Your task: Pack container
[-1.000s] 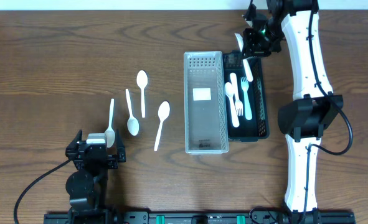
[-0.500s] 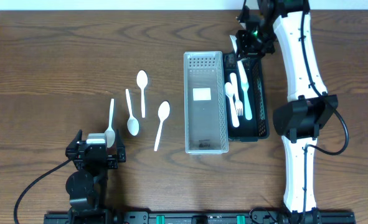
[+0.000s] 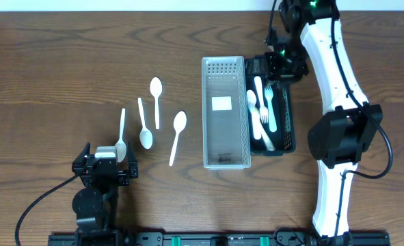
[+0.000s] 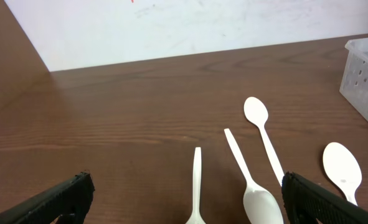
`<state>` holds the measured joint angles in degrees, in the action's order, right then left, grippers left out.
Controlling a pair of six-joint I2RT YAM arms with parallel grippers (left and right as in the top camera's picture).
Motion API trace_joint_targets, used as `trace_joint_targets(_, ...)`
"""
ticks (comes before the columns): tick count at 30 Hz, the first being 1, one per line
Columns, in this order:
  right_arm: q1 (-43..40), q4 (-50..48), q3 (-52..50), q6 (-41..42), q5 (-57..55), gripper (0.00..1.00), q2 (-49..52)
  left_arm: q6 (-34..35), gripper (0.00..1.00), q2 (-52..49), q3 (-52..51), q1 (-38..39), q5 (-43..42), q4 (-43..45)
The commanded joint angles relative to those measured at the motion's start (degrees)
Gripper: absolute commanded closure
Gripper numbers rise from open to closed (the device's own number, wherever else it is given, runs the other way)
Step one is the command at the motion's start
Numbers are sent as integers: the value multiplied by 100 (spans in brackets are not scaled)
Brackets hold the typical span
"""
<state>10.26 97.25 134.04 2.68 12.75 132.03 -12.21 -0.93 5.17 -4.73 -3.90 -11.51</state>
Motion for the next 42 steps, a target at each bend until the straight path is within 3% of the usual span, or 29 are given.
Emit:
trace_joint_targets(1,44,0,-151,22,-264,33,-155,28,2,-9,-149,-24,-15,-37)
trace_joint_targets(5,-131,-103,-98,4,-527,1,-162,28,2,-9,-149,-24,-15,-37)
trace_joint_targets(28,-3886,4,79,-1014,-977,1,-1644,28,2,-9,-149,-24,-13,-37)
trace_joint_targets(42,-4776,-1185,-264,-1049,-879,1,-994,28,2,-9,-149,-24,-13,-37)
